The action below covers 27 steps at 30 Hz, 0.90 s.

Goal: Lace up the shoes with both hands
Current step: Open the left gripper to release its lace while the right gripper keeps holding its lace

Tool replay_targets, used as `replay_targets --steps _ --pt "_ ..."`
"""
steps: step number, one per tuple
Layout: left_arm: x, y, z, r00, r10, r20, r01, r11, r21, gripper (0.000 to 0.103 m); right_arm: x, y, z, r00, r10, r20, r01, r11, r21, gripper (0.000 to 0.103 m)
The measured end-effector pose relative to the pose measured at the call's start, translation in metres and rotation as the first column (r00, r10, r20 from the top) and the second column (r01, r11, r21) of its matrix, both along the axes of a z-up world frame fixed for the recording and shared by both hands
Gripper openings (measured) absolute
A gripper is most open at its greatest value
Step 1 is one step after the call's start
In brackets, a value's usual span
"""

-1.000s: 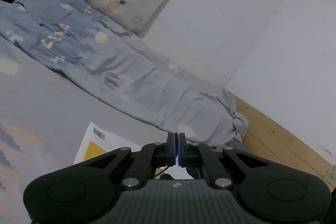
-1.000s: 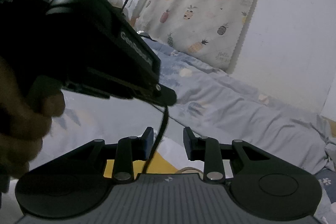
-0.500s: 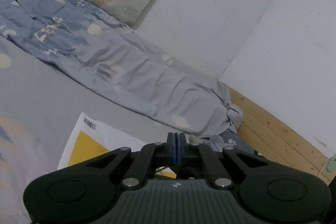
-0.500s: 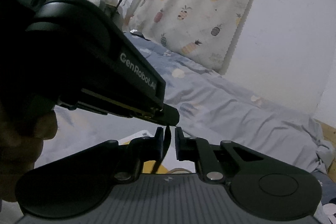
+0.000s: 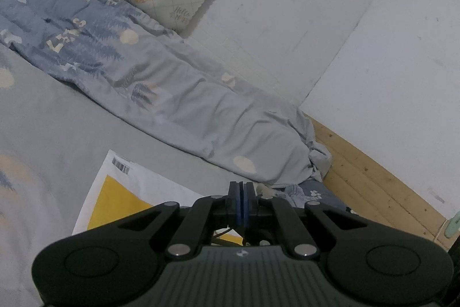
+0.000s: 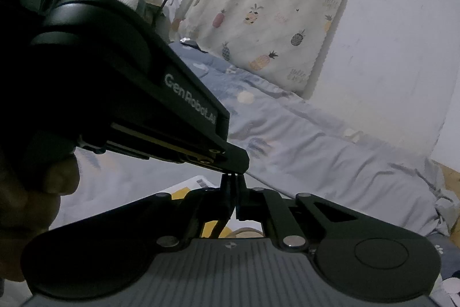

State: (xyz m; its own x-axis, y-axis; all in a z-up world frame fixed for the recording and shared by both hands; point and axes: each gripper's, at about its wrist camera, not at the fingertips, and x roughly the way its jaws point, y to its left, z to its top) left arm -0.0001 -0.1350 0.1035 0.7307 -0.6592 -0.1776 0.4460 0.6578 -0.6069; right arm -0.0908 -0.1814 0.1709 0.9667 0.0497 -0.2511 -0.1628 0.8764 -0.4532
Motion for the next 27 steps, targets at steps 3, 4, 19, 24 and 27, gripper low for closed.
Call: replay_targets --steps 3,4,19,24,27 --pt "0.002 0.003 0.0 1.0 0.002 -0.005 -0.003 1.0 -0.027 0.001 0.001 -0.004 0.004 1.0 0.004 -0.004 -0.004 0.999 0.032 0.002" --pt "0.002 0.005 0.0 1.0 0.013 -0.006 -0.013 0.999 -0.033 0.006 0.003 -0.005 0.006 1.0 0.002 -0.008 -0.002 0.999 0.049 0.002" --pt "0.019 0.014 -0.004 0.993 0.1 -0.061 -0.103 0.994 -0.042 0.018 0.013 -0.138 0.097 0.951 -0.299 0.073 0.25 0.89 0.381 0.002" --pt "0.022 0.01 -0.003 0.994 0.08 -0.071 -0.082 0.996 -0.035 0.022 -0.021 -0.202 0.143 0.88 -0.448 0.16 0.38 0.865 0.328 0.002" --pt "0.022 0.006 -0.004 0.995 0.049 -0.091 -0.052 0.998 -0.033 0.032 -0.044 -0.231 0.166 0.829 -0.517 0.213 0.457 0.846 0.275 0.002"
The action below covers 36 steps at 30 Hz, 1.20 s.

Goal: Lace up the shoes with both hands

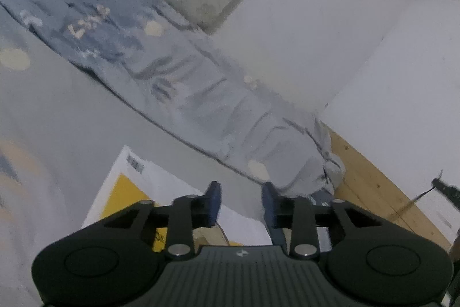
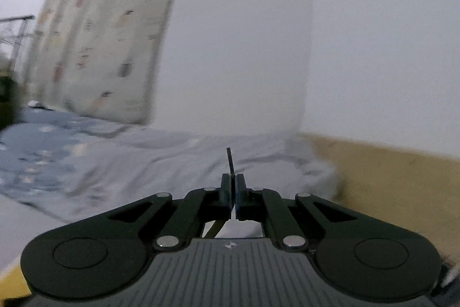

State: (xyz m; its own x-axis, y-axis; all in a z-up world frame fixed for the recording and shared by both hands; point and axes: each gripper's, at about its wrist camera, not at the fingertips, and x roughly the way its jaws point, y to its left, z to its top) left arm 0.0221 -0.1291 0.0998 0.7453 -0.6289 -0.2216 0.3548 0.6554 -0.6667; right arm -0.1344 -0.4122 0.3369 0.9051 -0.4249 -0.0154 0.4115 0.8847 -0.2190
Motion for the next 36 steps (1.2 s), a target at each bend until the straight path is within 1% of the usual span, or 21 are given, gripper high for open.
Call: replay_targets --steps 2,4,5,7,9,10,12,15,17,18,21,22,23,25,28,31,33,36 --pt "-0.001 -0.003 -0.002 1.0 -0.018 0.003 0.018 1.0 0.015 0.034 -0.004 -0.015 0.017 0.997 -0.079 0.012 0.08 0.994 -0.073 0.002" --pt "-0.001 -0.008 -0.007 0.999 -0.034 -0.012 0.035 0.999 0.041 0.04 -0.006 -0.026 0.025 0.989 -0.143 0.028 0.146 0.979 -0.141 0.002" --pt "0.0 -0.01 -0.009 0.999 -0.044 -0.025 0.045 0.998 0.054 0.042 -0.006 -0.027 0.025 0.986 -0.163 0.031 0.166 0.971 -0.173 0.002" --pt "0.002 -0.016 -0.014 0.997 -0.058 -0.049 0.062 0.995 0.083 0.043 -0.003 -0.025 0.017 0.987 -0.157 0.017 0.157 0.965 -0.208 0.002" --pt "0.004 -0.021 -0.019 0.995 -0.07 -0.071 0.077 0.991 0.11 0.043 0.005 -0.015 -0.006 0.994 -0.097 -0.048 0.082 0.966 -0.245 0.002" --pt "0.003 -0.023 -0.02 0.994 -0.074 -0.075 0.082 0.99 0.115 0.043 0.013 -0.007 -0.023 0.993 -0.066 -0.095 0.037 0.961 -0.273 0.002" --pt "0.004 -0.025 -0.023 0.994 -0.082 -0.077 0.09 0.989 0.119 0.043 0.032 0.011 -0.058 0.983 -0.001 -0.185 -0.058 0.948 -0.313 0.002" --pt "0.005 -0.027 -0.026 0.992 -0.092 -0.081 0.101 0.987 0.124 0.043 0.057 0.038 -0.111 0.942 0.117 -0.315 -0.224 0.918 -0.328 0.002" --pt "0.006 -0.029 -0.028 0.992 -0.098 -0.083 0.108 0.986 0.131 0.043 0.068 0.056 -0.142 0.899 0.188 -0.395 -0.333 0.88 -0.338 0.002" --pt "0.007 -0.03 -0.029 0.991 -0.101 -0.085 0.112 0.984 0.138 0.043 0.072 0.066 -0.157 0.874 0.221 -0.432 -0.384 0.858 -0.34 0.002" --pt "0.009 -0.035 -0.032 0.988 -0.11 -0.105 0.125 0.981 0.146 0.043 0.078 0.087 -0.194 0.788 0.296 -0.54 -0.53 0.773 -0.35 0.002" --pt "0.011 -0.036 -0.033 0.988 -0.11 -0.112 0.126 0.981 0.147 0.043 0.079 0.093 -0.205 0.757 0.317 -0.572 -0.575 0.738 -0.352 0.002" --pt "0.012 -0.037 -0.033 0.987 -0.108 -0.116 0.125 0.981 0.146 0.043 0.079 0.098 -0.215 0.732 0.328 -0.598 -0.611 0.705 -0.361 0.002" --pt "0.014 -0.039 -0.032 0.988 -0.102 -0.113 0.118 0.983 0.142 0.043 0.079 0.108 -0.232 0.682 0.339 -0.648 -0.677 0.628 -0.384 0.002" --pt "0.016 -0.041 -0.031 0.99 -0.092 -0.107 0.107 0.984 0.139 0.043 0.077 0.126 -0.25 0.628 0.337 -0.701 -0.75 0.504 -0.429 0.002" --pt "0.02 -0.042 -0.031 0.991 -0.077 -0.109 0.092 0.986 0.138 0.043 0.073 0.135 -0.262 0.588 0.337 -0.736 -0.796 0.401 -0.453 0.002" --pt "0.022 -0.044 -0.033 0.991 -0.064 -0.114 0.08 0.987 0.14 0.043 0.073 0.144 -0.269 0.571 0.332 -0.751 -0.814 0.35 -0.464 0.002" --pt "0.025 -0.046 -0.034 0.991 -0.055 -0.12 0.072 0.987 0.144 0.043 0.083 0.146 -0.282 0.556 0.328 -0.764 -0.828 0.303 -0.472 0.002"
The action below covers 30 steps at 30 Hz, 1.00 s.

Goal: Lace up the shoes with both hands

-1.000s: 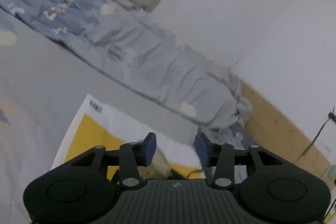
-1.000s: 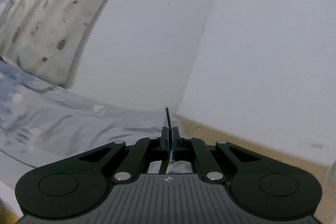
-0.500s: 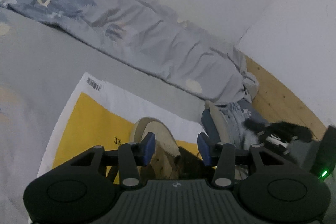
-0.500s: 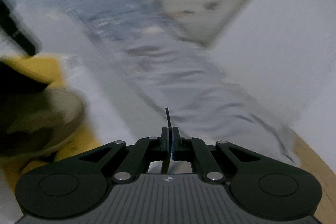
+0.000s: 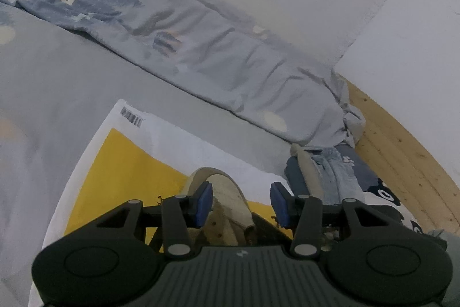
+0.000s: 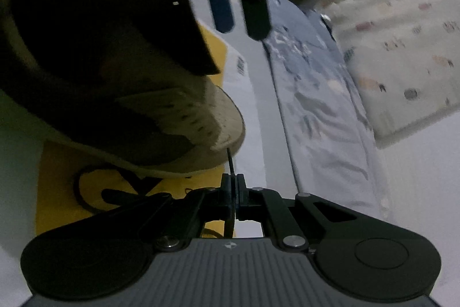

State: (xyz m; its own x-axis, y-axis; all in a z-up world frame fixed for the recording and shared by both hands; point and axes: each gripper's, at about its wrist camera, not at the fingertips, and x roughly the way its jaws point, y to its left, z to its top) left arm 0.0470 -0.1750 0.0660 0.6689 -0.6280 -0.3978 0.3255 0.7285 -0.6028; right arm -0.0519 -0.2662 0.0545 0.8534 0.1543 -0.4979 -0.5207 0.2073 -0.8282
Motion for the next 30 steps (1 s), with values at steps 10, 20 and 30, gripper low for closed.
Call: replay_targets --steps 10,20,30 --pt "0.001 0.0 -0.001 1.0 0.008 -0.003 -0.008 1.0 0.0 0.043 0.036 0.026 0.0 0.998 0.058 0.003 -0.058 0.997 -0.049 0.002" --pt "0.003 0.0 -0.003 1.0 0.002 -0.019 -0.002 1.0 0.017 0.043 0.062 0.026 0.006 0.996 0.088 -0.012 -0.089 0.99 -0.106 0.002" --pt "0.004 -0.007 -0.009 0.998 -0.016 -0.054 0.018 0.999 0.051 0.043 0.055 0.018 0.01 0.988 0.15 0.024 -0.141 0.968 -0.207 0.002"
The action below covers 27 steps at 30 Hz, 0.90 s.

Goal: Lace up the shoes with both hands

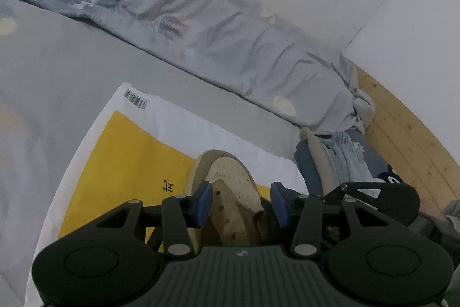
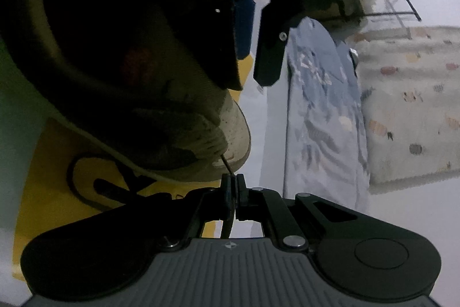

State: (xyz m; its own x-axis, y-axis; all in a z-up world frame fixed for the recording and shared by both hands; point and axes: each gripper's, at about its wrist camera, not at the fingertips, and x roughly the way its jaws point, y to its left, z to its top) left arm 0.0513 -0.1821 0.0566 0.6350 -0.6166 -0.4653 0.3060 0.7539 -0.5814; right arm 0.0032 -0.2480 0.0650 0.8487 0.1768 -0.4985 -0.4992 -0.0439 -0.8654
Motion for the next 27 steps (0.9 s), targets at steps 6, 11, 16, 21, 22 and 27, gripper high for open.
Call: replay_targets --steps 6,11,16,21,22,27 --pt "0.0 0.001 -0.002 1.0 -0.001 -0.007 0.001 1.0 0.009 0.043 -0.011 -0.006 -0.008 1.0 0.016 -0.023 -0.016 1.0 -0.006 0.002" --pt "-0.001 0.001 -0.001 1.0 -0.001 -0.008 0.001 1.0 -0.001 0.043 -0.023 -0.01 -0.011 0.999 0.022 -0.024 -0.022 1.0 -0.005 0.002" --pt "-0.001 0.003 -0.001 1.0 -0.002 -0.007 0.002 1.0 -0.015 0.043 -0.033 -0.019 -0.011 0.998 -0.032 -0.049 0.031 0.999 -0.005 0.008" --pt "-0.002 0.003 0.0 1.0 -0.005 -0.004 0.005 1.0 -0.02 0.042 -0.031 -0.019 -0.004 0.996 -0.054 -0.078 0.056 0.998 0.02 0.013" --pt "-0.002 0.003 0.0 1.0 -0.006 -0.003 0.006 1.0 -0.021 0.042 -0.033 -0.02 -0.004 0.995 -0.056 -0.078 0.058 0.998 0.022 0.015" --pt "-0.001 0.003 0.0 1.0 -0.006 -0.004 0.006 1.0 -0.024 0.042 -0.041 -0.026 -0.004 0.993 -0.072 -0.097 0.074 0.997 0.02 0.025"
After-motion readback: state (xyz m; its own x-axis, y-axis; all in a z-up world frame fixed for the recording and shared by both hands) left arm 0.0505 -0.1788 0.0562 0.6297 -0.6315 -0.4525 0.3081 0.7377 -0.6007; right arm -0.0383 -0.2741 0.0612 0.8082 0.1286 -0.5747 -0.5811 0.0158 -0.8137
